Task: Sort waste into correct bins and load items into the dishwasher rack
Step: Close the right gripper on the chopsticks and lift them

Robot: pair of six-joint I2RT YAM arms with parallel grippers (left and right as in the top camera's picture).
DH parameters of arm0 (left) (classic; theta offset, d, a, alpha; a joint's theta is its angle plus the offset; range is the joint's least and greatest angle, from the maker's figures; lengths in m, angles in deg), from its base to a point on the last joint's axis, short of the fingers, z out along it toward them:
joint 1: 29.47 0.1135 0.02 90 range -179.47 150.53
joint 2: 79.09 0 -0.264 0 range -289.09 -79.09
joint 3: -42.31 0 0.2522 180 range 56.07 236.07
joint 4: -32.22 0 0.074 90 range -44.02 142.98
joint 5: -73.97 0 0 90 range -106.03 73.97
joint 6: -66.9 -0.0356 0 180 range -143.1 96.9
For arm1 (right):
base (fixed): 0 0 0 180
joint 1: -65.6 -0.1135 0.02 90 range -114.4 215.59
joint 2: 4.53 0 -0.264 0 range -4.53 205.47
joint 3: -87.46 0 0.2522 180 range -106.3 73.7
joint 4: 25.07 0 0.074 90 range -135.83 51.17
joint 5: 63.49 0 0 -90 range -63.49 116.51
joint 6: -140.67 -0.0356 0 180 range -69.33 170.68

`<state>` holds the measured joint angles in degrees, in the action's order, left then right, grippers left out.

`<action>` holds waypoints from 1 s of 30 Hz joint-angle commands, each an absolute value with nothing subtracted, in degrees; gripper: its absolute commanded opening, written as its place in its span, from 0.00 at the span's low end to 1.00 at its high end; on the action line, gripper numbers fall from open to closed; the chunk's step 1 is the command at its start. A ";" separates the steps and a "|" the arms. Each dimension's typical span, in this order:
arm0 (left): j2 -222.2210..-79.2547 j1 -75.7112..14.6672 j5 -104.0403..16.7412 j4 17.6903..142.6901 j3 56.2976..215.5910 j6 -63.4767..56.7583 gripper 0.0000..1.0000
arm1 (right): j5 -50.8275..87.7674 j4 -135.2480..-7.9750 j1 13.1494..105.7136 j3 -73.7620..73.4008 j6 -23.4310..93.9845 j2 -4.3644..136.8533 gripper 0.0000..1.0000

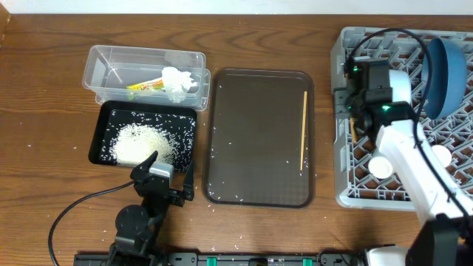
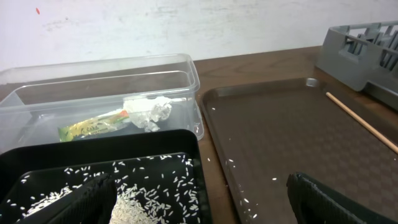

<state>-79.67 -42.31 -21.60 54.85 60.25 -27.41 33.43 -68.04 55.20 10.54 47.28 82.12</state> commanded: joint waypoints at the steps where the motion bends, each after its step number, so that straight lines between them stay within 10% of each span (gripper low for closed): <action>1: -79.32 -42.03 -20.94 55.26 58.81 -27.13 0.91 | 30.55 -70.11 47.95 8.88 39.25 78.04 0.55; 11: -79.32 -42.03 -20.94 55.26 58.81 -27.13 0.90 | 44.67 -76.43 34.31 10.06 14.58 89.77 0.48; 24: -79.32 -42.03 -20.94 55.26 58.81 -27.13 0.91 | 43.83 -70.49 38.44 10.06 14.05 106.34 0.43; 30: -79.32 -42.03 -20.94 55.26 58.81 -27.13 0.91 | 39.97 -70.97 39.29 10.06 14.16 107.35 0.09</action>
